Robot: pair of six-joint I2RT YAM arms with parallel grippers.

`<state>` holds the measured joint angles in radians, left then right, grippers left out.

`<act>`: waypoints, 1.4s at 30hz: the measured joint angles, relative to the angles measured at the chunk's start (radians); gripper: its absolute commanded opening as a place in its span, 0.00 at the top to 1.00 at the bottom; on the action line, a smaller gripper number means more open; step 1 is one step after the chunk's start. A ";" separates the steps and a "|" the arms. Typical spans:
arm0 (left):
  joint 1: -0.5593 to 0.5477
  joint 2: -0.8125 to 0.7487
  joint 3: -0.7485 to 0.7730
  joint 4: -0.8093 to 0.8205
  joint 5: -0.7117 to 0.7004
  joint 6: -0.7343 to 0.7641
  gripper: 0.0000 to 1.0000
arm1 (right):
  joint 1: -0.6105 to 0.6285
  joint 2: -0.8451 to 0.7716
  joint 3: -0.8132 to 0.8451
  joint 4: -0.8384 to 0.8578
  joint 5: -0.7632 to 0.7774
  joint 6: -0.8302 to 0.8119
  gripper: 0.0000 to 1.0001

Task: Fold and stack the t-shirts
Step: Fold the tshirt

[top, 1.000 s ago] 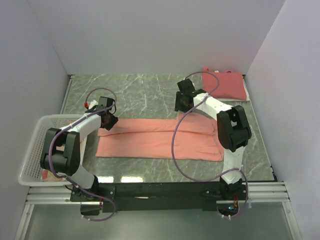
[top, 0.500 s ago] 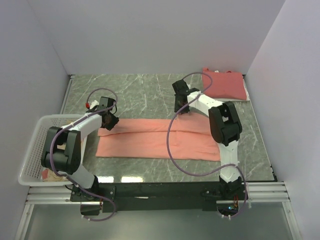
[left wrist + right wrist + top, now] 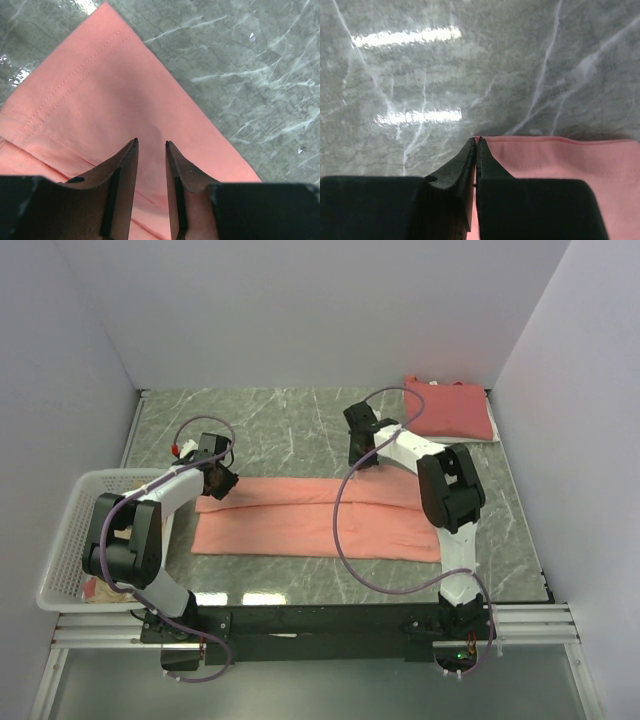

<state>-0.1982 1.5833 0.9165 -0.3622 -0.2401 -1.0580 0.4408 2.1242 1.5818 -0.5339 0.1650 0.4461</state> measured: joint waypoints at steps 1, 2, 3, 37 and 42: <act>0.000 0.000 0.000 0.001 0.001 0.000 0.66 | 0.000 -0.006 -0.009 0.000 0.000 0.002 0.99; 0.000 0.000 0.000 0.002 0.002 0.000 0.66 | 0.000 -0.017 -0.024 0.006 0.002 0.004 0.99; 0.000 0.000 0.000 0.004 0.004 0.000 0.66 | 0.000 -0.032 -0.043 0.010 0.002 0.006 1.00; -0.002 -0.011 -0.031 0.026 0.034 0.021 0.65 | 0.200 -0.832 -0.876 0.294 0.080 0.305 1.00; -0.002 -0.011 -0.031 0.026 0.034 0.021 0.66 | 0.278 -0.911 -0.998 0.341 0.113 0.397 0.86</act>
<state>-0.2001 1.5723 0.8856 -0.3367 -0.2058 -1.0370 0.7185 1.2129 0.5838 -0.1928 0.2779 0.8429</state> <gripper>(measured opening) 0.347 0.044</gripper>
